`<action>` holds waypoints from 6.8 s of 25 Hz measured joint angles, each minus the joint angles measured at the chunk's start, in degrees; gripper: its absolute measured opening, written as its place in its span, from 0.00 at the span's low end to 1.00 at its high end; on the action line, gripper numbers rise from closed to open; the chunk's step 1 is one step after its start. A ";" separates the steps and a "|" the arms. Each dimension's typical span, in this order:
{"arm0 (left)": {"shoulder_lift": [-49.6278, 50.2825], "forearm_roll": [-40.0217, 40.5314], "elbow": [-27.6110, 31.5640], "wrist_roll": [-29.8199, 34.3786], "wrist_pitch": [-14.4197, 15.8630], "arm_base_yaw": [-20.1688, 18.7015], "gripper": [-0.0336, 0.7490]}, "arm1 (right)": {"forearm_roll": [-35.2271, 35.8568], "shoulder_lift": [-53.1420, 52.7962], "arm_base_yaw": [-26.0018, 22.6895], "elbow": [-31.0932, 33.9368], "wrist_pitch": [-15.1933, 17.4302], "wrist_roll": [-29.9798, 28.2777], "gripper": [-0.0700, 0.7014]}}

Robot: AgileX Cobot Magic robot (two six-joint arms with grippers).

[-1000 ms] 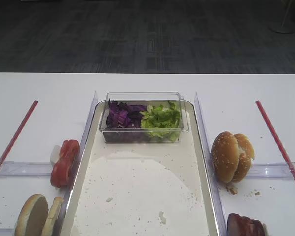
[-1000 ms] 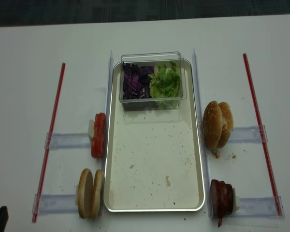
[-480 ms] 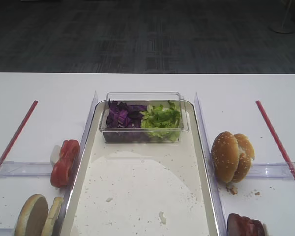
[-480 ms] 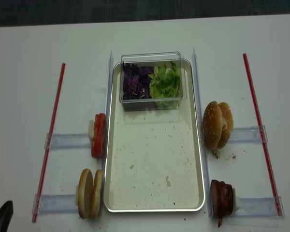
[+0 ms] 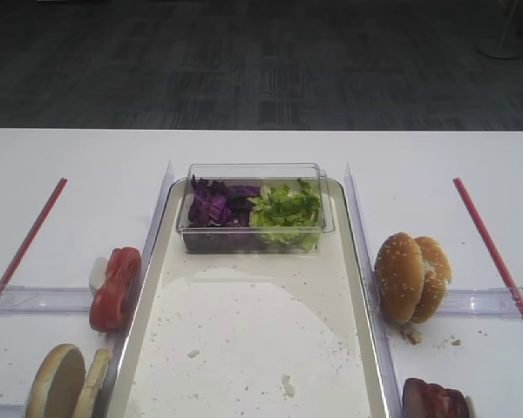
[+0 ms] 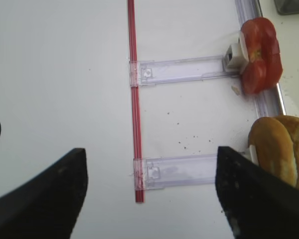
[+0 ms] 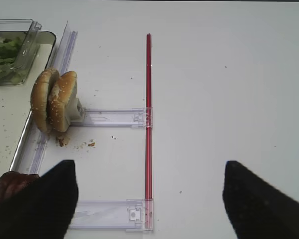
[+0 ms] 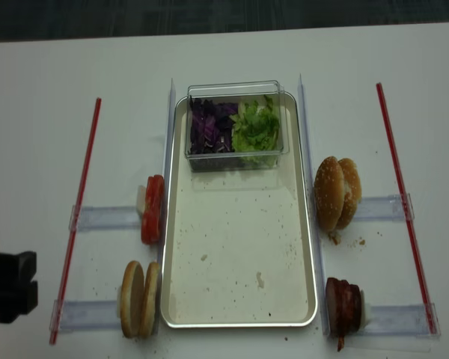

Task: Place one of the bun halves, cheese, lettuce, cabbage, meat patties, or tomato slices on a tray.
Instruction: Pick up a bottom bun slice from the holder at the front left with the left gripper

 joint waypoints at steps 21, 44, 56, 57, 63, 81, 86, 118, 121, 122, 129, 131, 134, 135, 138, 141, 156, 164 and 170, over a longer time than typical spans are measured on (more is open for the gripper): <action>37.62 -3.90 -9.96 0.00 7.16 0.00 0.67 | 0.00 0.00 0.00 0.00 0.00 0.00 0.89; 38.74 -14.60 -10.21 0.00 8.05 0.00 0.67 | 0.00 0.00 0.00 0.00 0.00 0.00 0.89; 38.74 -15.20 -10.21 0.00 8.62 -0.74 0.65 | 0.00 0.00 0.00 0.00 0.00 0.34 0.89; 38.74 -15.20 -10.21 0.00 8.62 -1.39 0.65 | 0.00 0.00 0.00 0.00 0.00 0.34 0.89; 38.74 -14.98 -10.21 -3.86 8.52 -8.77 0.62 | 0.00 0.00 0.00 0.00 0.00 0.24 0.89; 38.74 -14.78 -10.21 -15.96 3.21 -31.23 0.62 | 0.00 0.00 0.00 0.00 0.00 0.24 0.89; 38.74 -13.56 -10.21 -18.23 2.21 -35.51 0.62 | 0.00 0.00 0.00 0.00 0.00 0.24 0.89; 51.16 -9.40 -10.46 -18.62 -6.01 -36.48 0.58 | 0.00 0.00 0.00 0.00 0.00 0.13 0.89; 51.92 -9.28 -10.48 -18.53 -6.12 -36.48 0.58 | 0.00 0.00 0.00 0.00 0.00 0.13 0.89; 51.92 -9.28 -10.48 -18.53 -6.22 -36.48 0.58 | 0.00 0.00 0.00 0.00 0.00 0.13 0.89; 51.92 -8.93 -10.48 -18.53 -6.22 -36.48 0.48 | 0.00 0.00 0.00 0.00 0.00 0.13 0.89; 51.92 -8.39 -10.48 -18.53 -6.22 -36.48 0.44 | 0.00 0.00 0.00 0.00 0.00 0.13 0.89; 51.92 -7.44 -10.48 -19.07 -6.22 -36.48 0.41 | 0.00 0.00 0.00 0.00 0.00 0.13 0.89; 51.92 -6.99 -10.48 -19.34 -6.22 -36.48 0.40 | 0.00 0.00 0.00 0.00 0.00 0.13 0.89; 51.92 -5.66 -10.48 -20.35 -6.22 -36.48 0.37 | 0.00 0.00 0.00 0.00 0.00 -0.11 0.89; 51.92 -4.95 -10.48 -20.47 -6.22 -36.48 0.33 | 0.00 0.00 0.00 0.00 0.00 -0.10 0.89; 51.92 -4.69 -10.48 -20.57 -5.42 -36.48 0.15 | 0.00 0.00 0.00 0.00 0.00 0.01 0.89; 51.92 -4.45 -10.48 -20.70 -5.20 -36.48 0.08 | 0.00 0.00 0.00 0.00 0.00 0.01 0.89; 51.92 -4.18 -10.80 -20.70 -4.96 -36.48 0.08 | 0.00 0.00 0.00 0.00 0.00 0.01 0.89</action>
